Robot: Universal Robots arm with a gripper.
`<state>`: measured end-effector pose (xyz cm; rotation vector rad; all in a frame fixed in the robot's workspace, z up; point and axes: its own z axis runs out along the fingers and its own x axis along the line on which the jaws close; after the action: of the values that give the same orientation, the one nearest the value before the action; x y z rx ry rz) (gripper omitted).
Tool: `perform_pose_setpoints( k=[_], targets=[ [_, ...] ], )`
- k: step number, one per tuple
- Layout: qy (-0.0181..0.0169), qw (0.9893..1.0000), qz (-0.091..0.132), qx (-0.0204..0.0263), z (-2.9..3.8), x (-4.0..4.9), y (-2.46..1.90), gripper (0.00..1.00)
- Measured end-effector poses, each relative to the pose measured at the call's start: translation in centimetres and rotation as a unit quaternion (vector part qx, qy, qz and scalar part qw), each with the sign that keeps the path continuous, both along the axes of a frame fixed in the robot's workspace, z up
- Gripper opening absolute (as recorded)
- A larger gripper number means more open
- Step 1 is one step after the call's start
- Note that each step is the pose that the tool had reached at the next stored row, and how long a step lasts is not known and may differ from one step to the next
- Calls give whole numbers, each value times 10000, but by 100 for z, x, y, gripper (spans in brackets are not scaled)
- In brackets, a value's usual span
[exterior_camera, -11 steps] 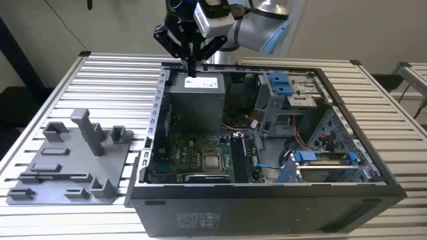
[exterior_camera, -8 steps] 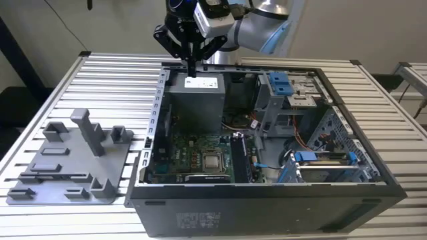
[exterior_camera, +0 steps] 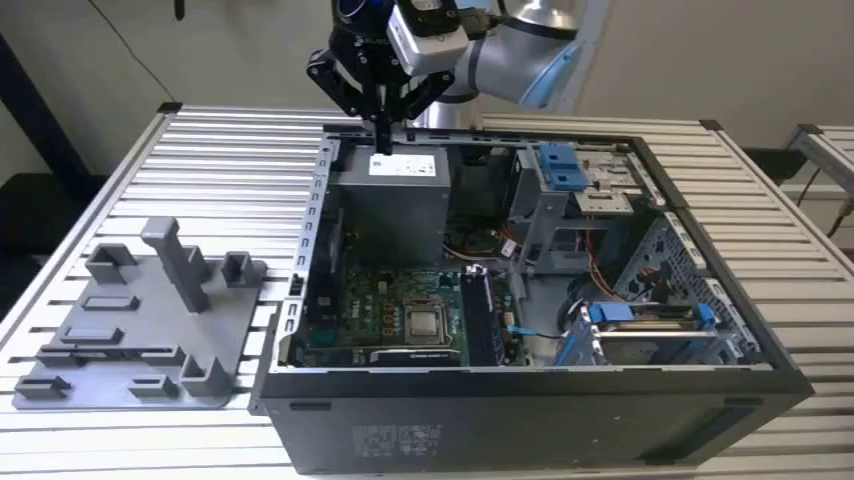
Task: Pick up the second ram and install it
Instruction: 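Reach for the second ram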
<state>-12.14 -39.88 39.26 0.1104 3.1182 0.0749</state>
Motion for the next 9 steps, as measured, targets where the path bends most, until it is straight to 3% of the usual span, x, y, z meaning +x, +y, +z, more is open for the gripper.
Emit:
perform_pose_setpoints(
  k=[9],
  targets=[
    [0,10000,-1,0,0,-108,0,11]
  ],
)
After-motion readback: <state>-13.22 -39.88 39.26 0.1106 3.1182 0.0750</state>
